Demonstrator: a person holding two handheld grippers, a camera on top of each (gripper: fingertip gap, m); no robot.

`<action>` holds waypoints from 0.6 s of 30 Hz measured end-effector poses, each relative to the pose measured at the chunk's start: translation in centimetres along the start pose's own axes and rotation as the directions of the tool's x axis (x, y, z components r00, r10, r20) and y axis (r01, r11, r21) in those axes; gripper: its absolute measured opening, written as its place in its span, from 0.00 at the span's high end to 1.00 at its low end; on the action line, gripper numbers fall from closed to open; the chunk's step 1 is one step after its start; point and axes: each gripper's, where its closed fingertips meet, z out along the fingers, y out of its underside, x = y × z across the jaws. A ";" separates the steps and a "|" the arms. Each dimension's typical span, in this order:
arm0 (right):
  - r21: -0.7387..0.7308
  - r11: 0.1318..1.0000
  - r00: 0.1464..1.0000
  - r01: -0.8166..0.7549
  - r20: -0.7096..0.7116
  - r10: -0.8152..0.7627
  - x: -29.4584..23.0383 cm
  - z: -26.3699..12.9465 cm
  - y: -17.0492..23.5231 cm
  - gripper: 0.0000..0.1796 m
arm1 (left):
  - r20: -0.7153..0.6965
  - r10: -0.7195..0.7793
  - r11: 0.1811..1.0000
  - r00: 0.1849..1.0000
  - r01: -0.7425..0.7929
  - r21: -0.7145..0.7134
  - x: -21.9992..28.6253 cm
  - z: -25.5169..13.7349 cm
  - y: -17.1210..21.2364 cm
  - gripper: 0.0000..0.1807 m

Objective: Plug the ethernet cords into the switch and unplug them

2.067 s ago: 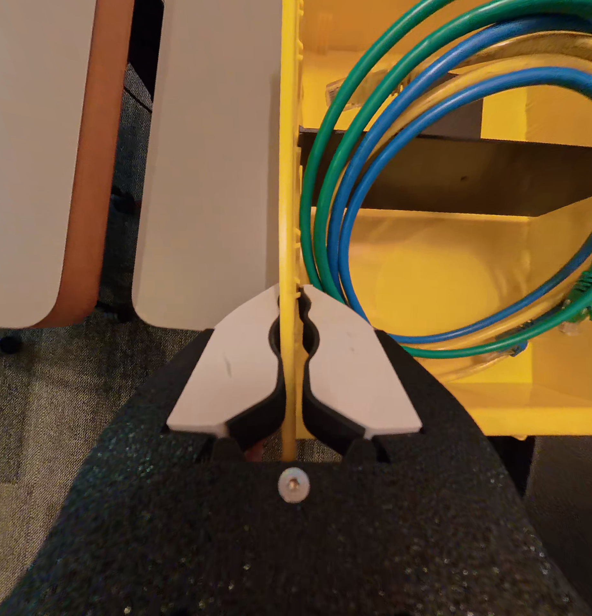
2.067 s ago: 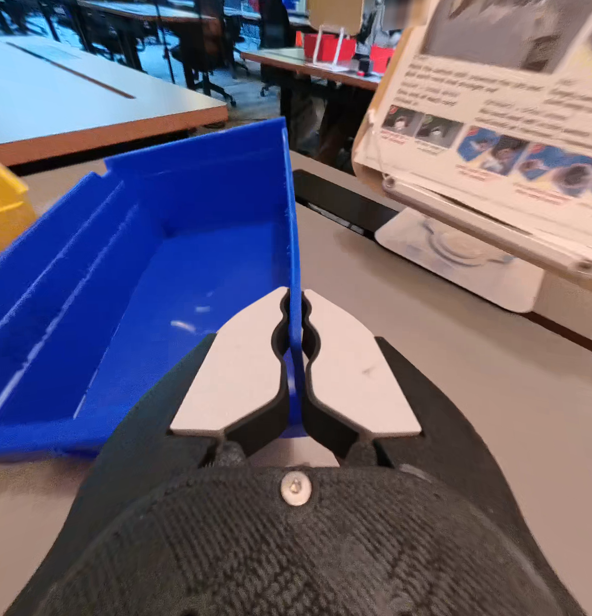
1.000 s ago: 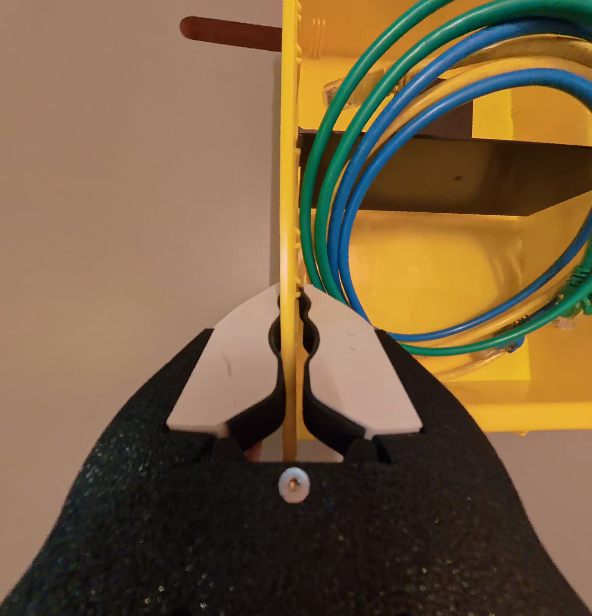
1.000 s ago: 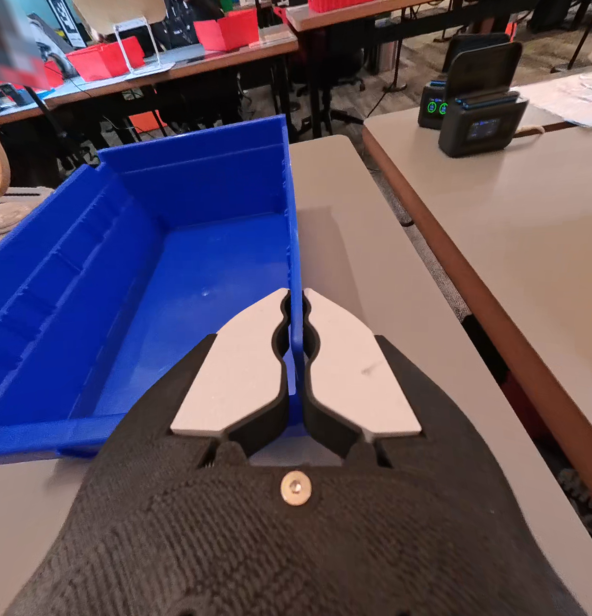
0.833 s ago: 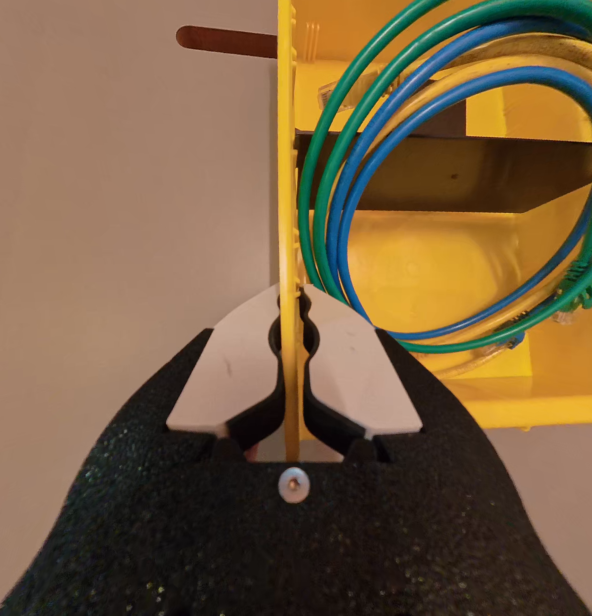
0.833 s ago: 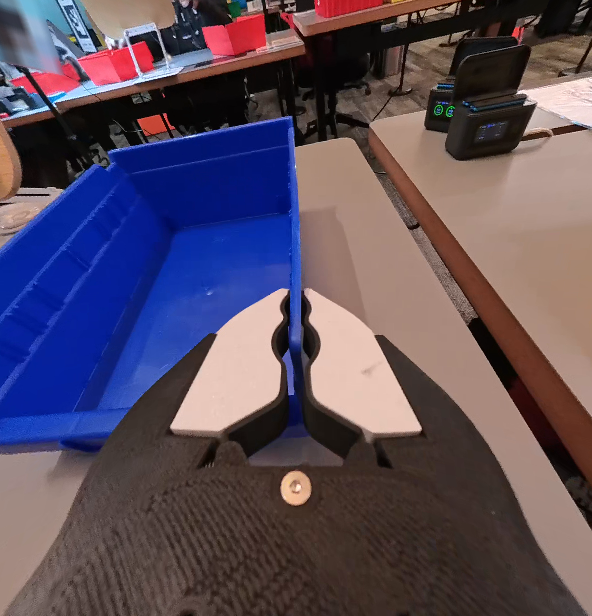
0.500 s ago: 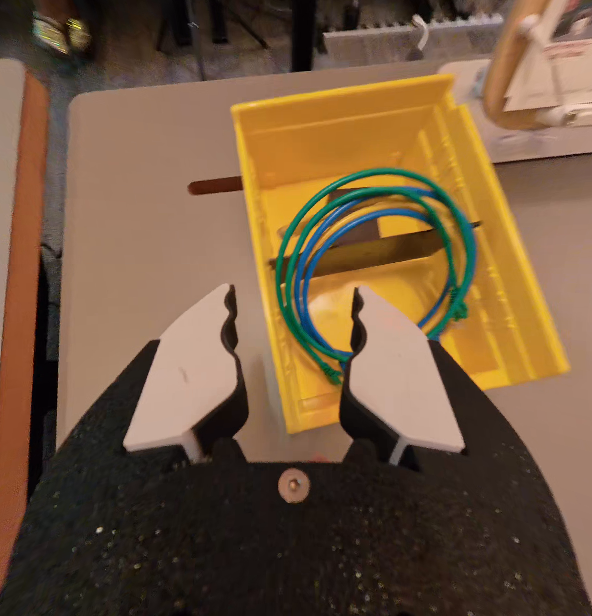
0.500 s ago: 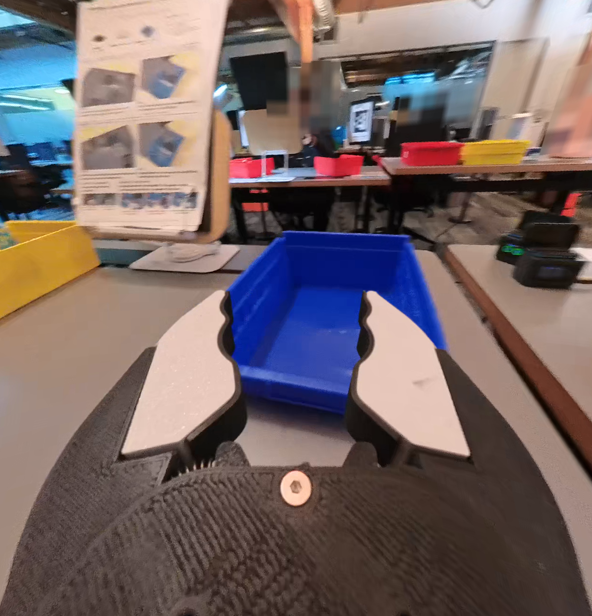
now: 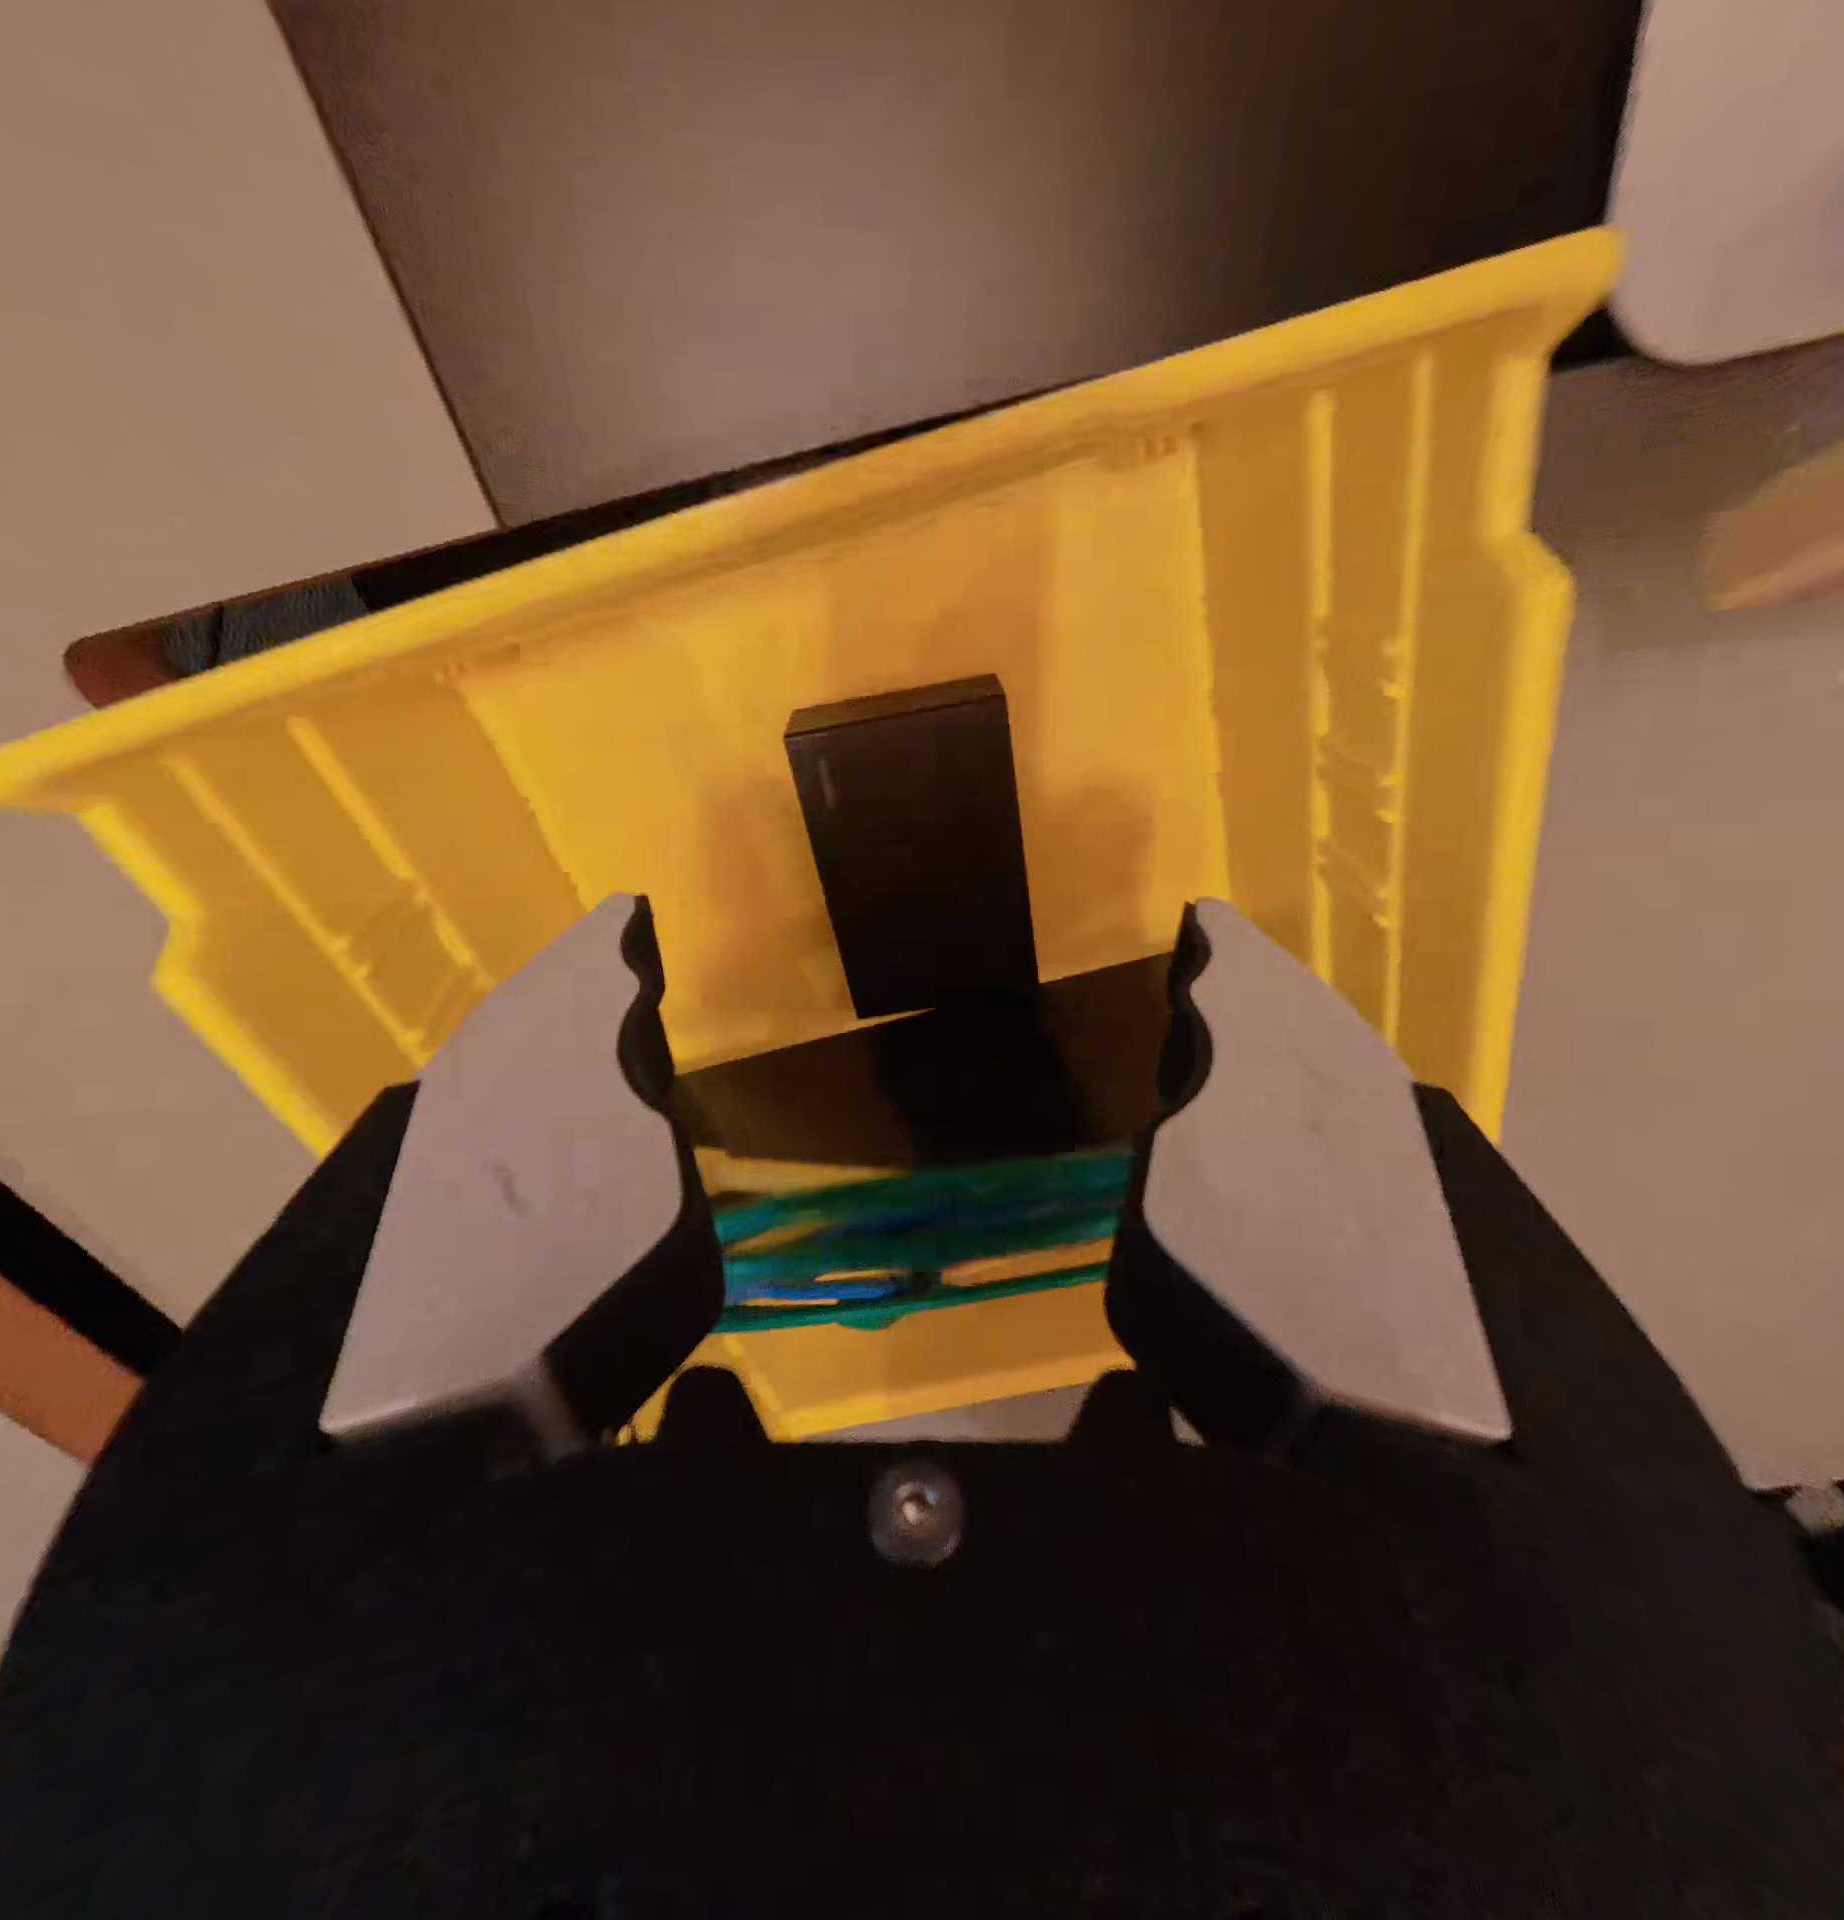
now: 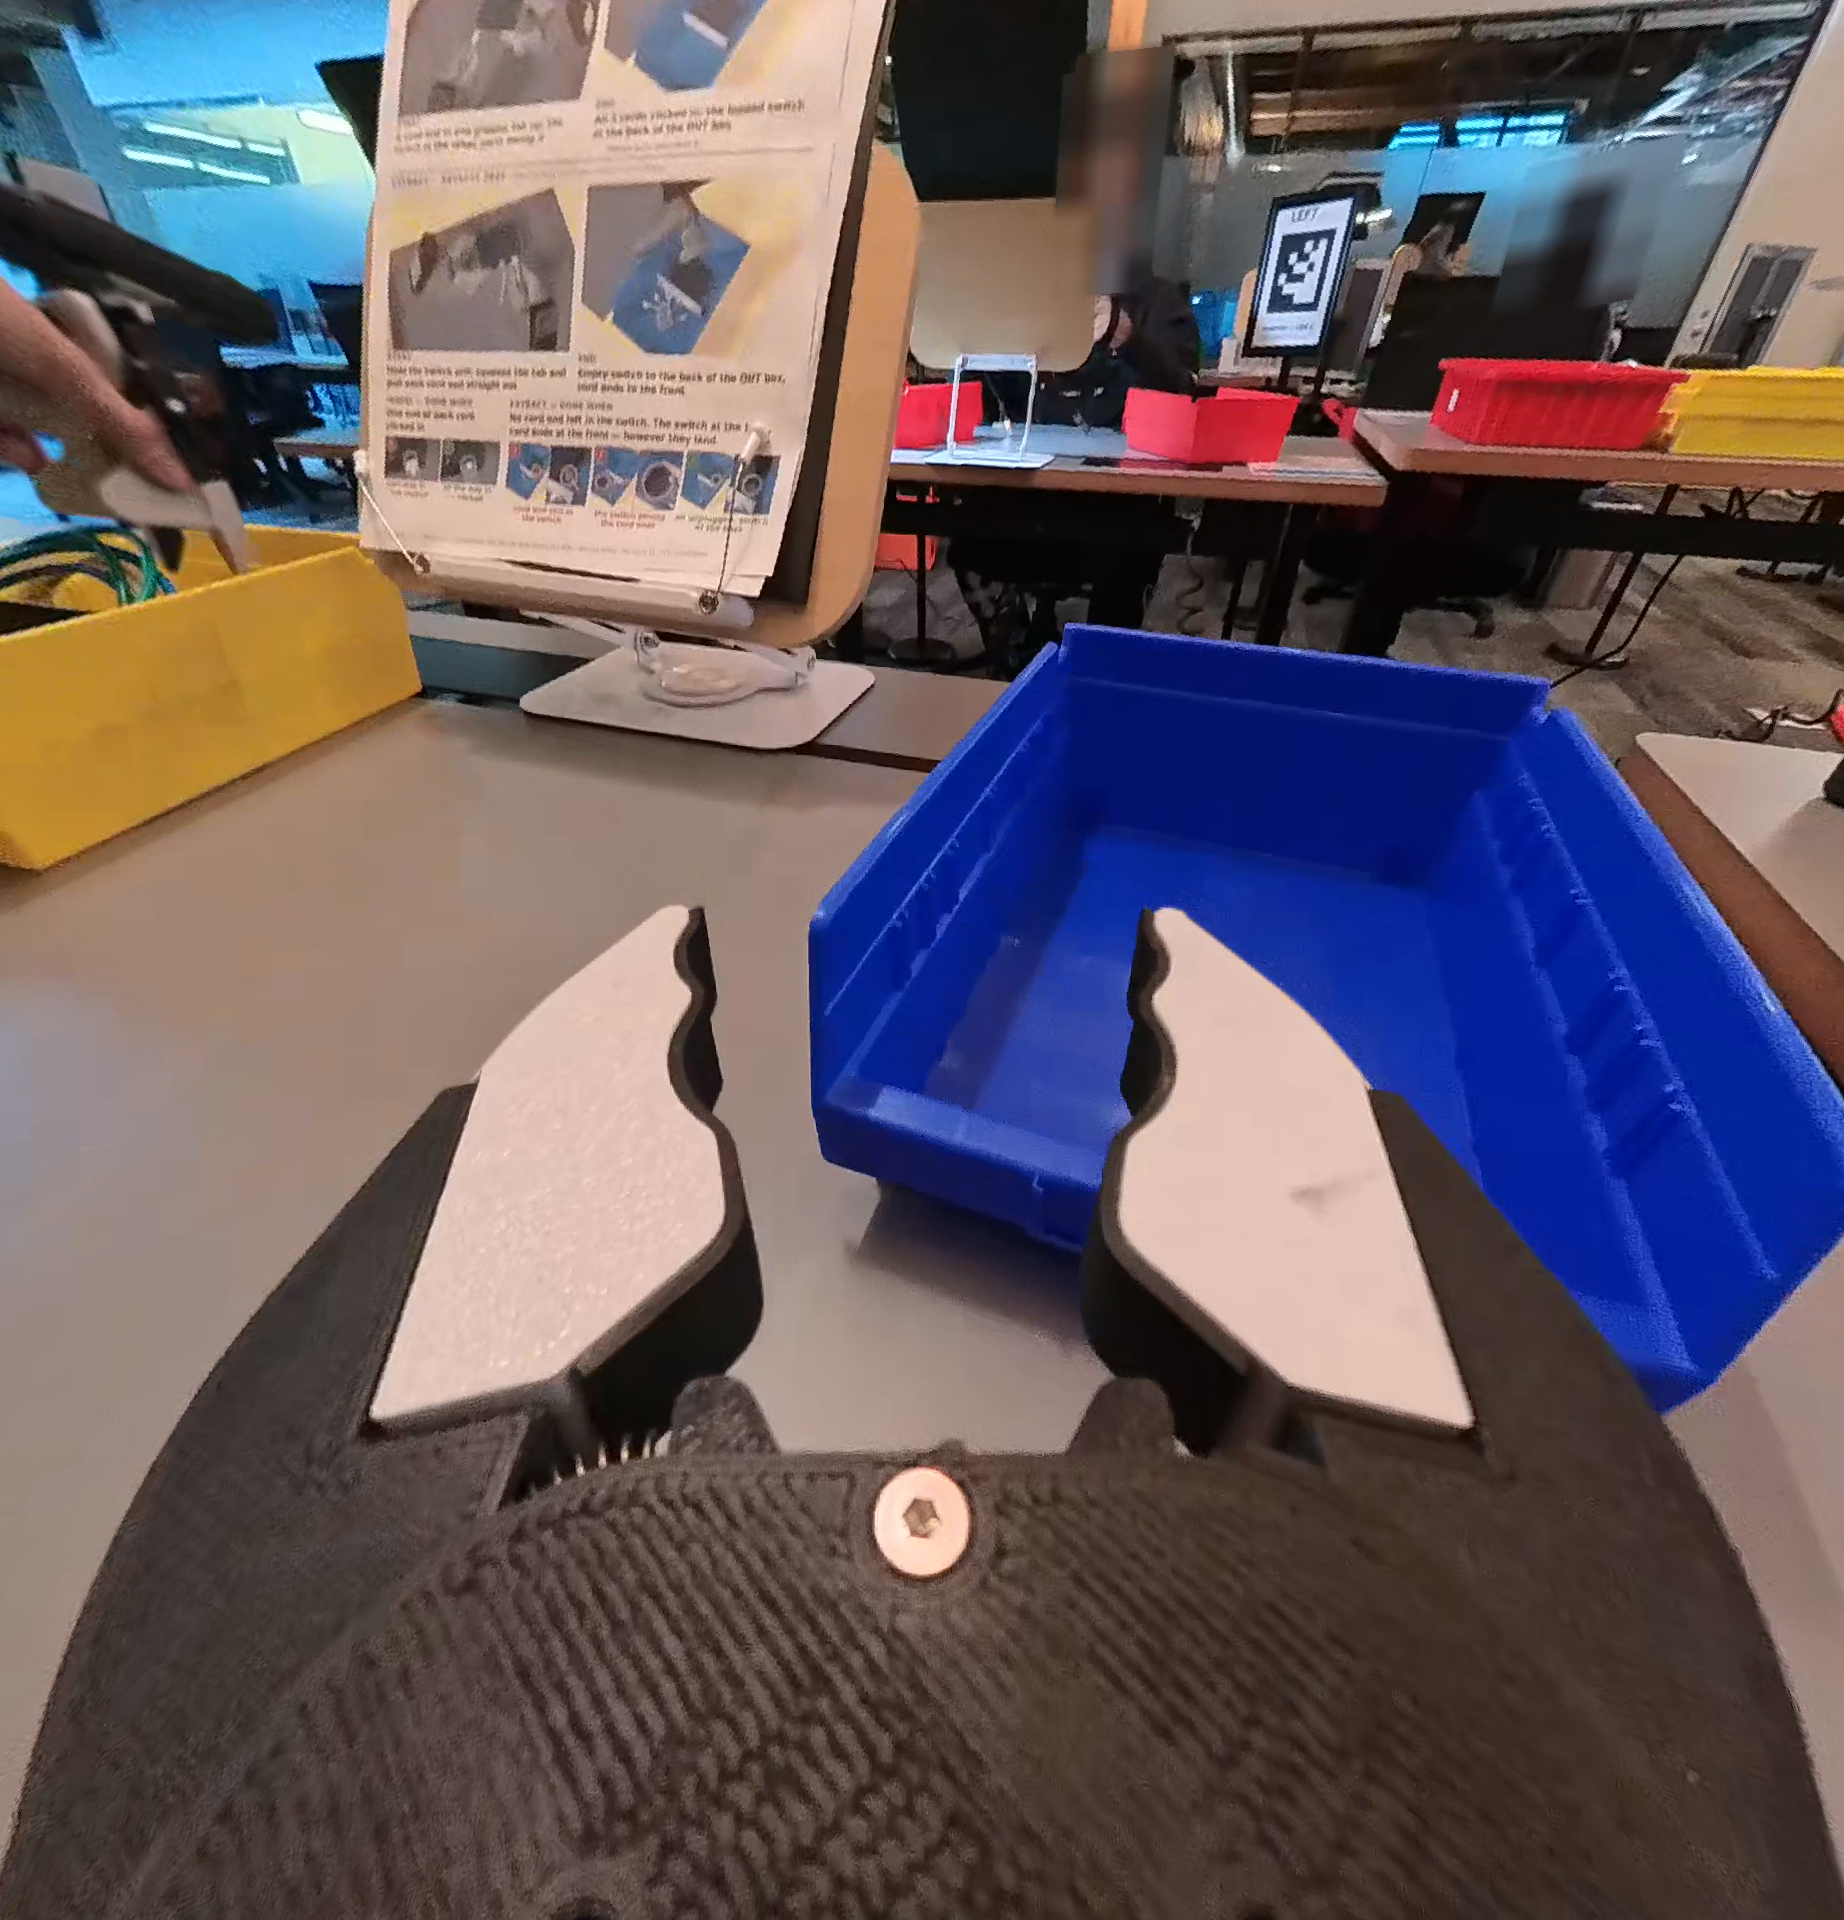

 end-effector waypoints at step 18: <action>-0.024 0.997 0.997 -0.072 0.031 0.073 0.5 0.8 1.8 0.61 | 0.050 0.037 0.975 0.998 -0.025 -0.219 -0.5 6.5 1.3 0.67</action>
